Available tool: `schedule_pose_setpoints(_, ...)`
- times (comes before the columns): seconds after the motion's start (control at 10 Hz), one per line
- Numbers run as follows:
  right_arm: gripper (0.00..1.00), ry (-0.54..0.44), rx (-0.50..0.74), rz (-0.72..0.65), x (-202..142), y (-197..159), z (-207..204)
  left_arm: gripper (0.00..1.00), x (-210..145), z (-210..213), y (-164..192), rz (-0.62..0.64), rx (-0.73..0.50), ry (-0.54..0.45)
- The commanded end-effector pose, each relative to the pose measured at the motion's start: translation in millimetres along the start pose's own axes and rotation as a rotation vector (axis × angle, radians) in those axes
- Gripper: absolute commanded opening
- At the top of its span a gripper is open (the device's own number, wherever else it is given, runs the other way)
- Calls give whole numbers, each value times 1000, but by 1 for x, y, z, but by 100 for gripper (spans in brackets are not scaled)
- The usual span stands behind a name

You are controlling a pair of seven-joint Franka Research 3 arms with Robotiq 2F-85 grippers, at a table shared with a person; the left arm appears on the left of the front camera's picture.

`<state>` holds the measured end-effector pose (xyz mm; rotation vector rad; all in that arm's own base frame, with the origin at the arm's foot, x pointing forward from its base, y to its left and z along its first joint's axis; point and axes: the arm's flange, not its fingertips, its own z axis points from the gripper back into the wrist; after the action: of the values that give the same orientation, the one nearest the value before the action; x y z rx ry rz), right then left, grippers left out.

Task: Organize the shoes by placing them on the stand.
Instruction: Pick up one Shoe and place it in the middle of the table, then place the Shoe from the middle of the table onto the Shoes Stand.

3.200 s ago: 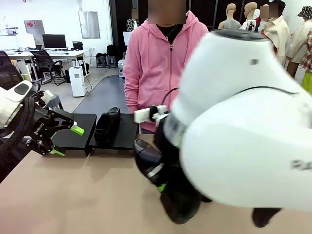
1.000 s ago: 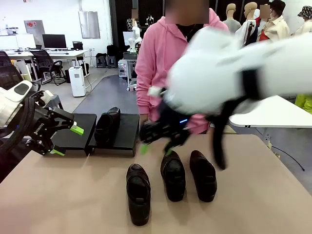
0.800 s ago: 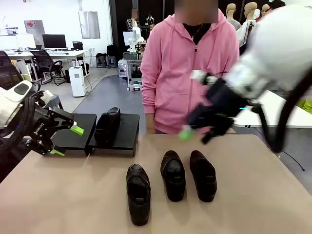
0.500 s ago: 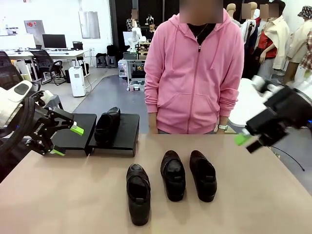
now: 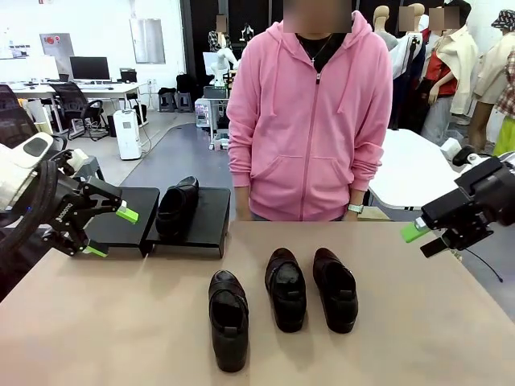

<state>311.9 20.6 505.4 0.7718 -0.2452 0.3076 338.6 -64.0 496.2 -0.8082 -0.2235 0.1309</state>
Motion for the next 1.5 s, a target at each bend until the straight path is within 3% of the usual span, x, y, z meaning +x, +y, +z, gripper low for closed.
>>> schedule_pose_setpoints(0.0, 100, 6, 0, -16, -4, 7, 4, 100, 0, 1, 0, 1, -3, -3)
schedule_pose_setpoints(1.3, 100, 6, 0, -16, -4, 7, 4, 100, 0, 0, 0, 0, 0, 0)
schedule_pose_setpoints(1.4, 100, 6, 0, -16, -4, 7, 4, 100, -5, -29, -43, 23, 106, 70)
